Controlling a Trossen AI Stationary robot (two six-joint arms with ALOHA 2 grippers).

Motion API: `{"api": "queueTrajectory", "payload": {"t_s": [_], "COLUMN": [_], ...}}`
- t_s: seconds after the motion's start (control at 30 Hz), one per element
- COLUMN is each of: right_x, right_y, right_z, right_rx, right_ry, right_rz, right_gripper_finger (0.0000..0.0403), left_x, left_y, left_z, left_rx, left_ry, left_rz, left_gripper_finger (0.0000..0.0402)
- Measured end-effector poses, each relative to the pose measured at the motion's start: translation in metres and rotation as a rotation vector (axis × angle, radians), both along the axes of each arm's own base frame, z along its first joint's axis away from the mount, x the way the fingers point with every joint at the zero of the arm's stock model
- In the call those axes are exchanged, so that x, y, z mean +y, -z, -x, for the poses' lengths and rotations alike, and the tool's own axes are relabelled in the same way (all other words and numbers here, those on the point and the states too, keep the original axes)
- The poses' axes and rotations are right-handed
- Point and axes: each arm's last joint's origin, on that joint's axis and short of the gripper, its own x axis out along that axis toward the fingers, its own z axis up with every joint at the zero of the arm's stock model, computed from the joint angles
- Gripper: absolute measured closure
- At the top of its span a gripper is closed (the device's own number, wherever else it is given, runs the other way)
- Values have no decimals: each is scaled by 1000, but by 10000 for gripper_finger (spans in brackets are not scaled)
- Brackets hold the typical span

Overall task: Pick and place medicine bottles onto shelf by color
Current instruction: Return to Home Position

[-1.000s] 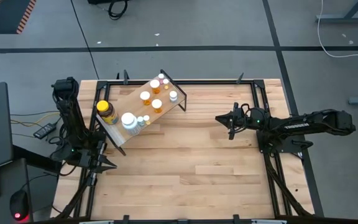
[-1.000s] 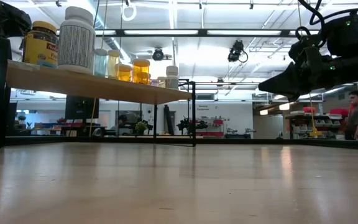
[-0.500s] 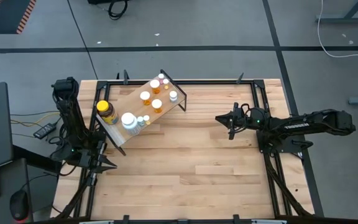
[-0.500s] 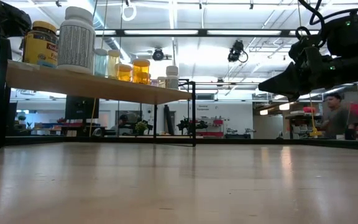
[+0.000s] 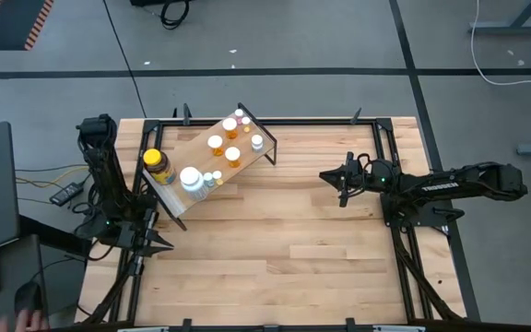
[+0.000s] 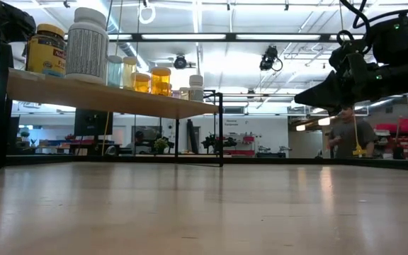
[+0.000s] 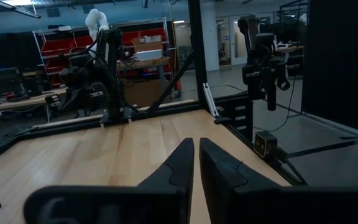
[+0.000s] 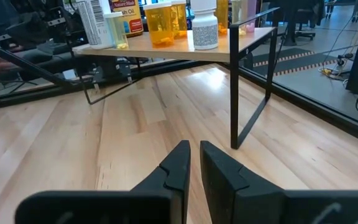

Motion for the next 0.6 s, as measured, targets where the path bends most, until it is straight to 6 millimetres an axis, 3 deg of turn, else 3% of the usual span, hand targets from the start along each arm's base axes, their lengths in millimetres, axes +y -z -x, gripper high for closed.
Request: {"api": "queueTrajectory", "payload": {"t_s": [0.6], "right_x": [0], "right_y": [-1], "right_z": [0], "right_rx": [-7], "right_ry": [0], "right_rz": [2], "right_gripper_finger": [357], "left_x": [0], "left_y": [0], "left_z": [0], "left_rx": [0], "left_ry": [1], "left_rz": [0], "left_gripper_finger": [372]}}
